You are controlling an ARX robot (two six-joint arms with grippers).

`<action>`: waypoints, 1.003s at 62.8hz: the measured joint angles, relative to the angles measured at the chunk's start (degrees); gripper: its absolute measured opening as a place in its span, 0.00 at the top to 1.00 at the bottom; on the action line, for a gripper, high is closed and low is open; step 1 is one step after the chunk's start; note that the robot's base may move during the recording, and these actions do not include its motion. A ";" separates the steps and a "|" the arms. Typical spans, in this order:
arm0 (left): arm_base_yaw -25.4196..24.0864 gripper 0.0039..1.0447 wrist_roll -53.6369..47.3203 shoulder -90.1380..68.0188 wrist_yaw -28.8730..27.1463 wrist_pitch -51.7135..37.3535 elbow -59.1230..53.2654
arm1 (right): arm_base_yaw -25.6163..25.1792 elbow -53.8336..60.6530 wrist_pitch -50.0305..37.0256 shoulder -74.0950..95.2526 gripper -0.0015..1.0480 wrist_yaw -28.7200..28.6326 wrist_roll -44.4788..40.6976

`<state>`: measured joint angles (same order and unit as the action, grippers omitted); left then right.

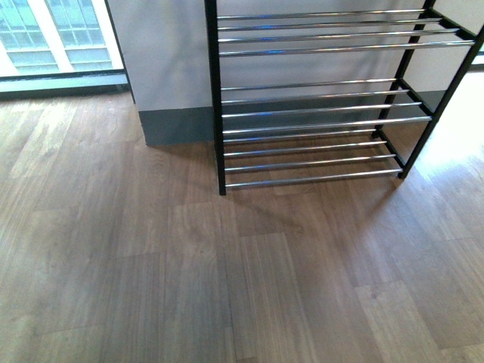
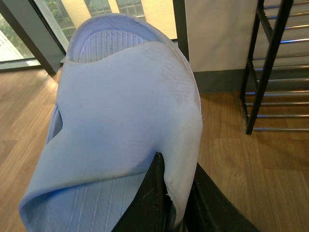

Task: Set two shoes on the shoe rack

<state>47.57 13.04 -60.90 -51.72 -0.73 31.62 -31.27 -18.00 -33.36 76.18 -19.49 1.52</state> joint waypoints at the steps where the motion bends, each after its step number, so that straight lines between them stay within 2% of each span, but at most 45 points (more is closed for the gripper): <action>1: 0.00 0.96 -0.02 -0.02 0.07 -0.02 0.00 | 0.02 0.00 0.00 0.00 0.98 0.00 0.00; 3: -0.02 0.96 -1.60 -0.02 0.79 -3.82 -1.11 | 0.02 0.02 0.02 0.07 0.98 0.00 0.00; 8: -1.16 0.96 -6.91 2.69 6.45 -23.15 -8.55 | 0.02 0.04 0.00 -0.07 0.98 0.00 0.00; 11: -2.08 0.96 -8.55 5.05 8.90 -29.66 -12.46 | 0.02 0.07 0.02 0.00 0.98 -0.02 0.00; 14: -3.54 0.96 -10.34 7.56 8.55 -34.75 -15.12 | 0.00 0.07 0.02 0.00 0.98 0.02 0.00; 63: -4.42 0.96 -12.39 8.22 9.01 -35.45 -15.72 | 0.04 0.09 0.02 0.07 0.98 0.07 0.00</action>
<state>43.16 0.64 -52.69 -42.72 -36.18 15.90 -31.22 -17.91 -33.34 76.25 -19.42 1.52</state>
